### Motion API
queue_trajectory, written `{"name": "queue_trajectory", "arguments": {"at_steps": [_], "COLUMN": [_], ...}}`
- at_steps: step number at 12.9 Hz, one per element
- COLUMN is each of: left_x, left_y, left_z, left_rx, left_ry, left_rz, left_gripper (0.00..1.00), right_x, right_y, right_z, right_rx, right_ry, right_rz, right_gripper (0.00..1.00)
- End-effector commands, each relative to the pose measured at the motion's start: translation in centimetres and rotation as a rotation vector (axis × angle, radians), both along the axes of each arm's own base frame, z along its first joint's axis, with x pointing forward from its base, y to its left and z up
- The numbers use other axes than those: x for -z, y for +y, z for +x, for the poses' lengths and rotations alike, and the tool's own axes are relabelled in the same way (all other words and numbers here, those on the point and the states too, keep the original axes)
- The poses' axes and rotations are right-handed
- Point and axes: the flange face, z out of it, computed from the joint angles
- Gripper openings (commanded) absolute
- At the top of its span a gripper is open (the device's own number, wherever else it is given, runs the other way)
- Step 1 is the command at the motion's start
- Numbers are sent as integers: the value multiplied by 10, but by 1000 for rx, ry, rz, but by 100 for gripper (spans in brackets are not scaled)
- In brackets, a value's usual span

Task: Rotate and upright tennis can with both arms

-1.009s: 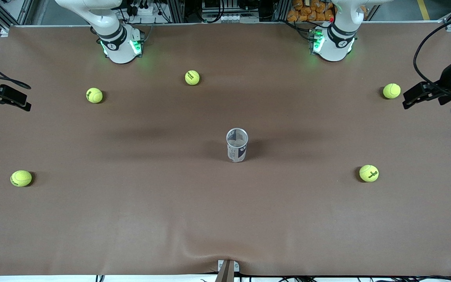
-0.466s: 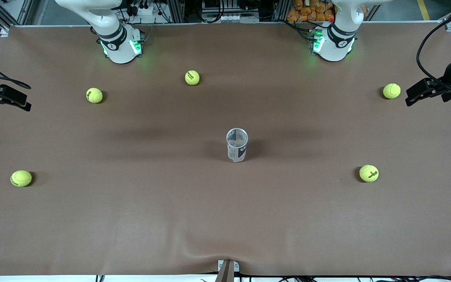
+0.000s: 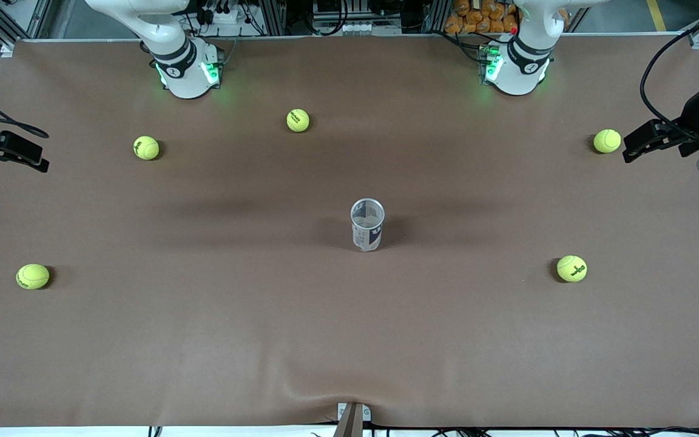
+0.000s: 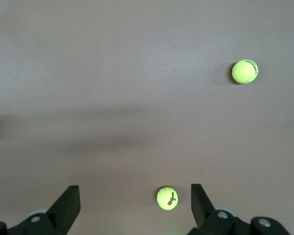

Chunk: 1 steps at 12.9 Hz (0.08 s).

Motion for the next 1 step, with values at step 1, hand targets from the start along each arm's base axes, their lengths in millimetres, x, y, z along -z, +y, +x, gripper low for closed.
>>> {"name": "queue_trajectory", "arguments": {"at_steps": [1], "left_x": [-6], "left_y": [-1], "left_z": [-4], "left_rx": [15], "left_ry": [10], "left_rz": [-19], "left_gripper": [100], "right_x": [-6], "right_y": [4], "right_z": [-4], "right_rx": [12], "right_ry": [-2], "right_rz": [-12], "right_gripper": [100]}}
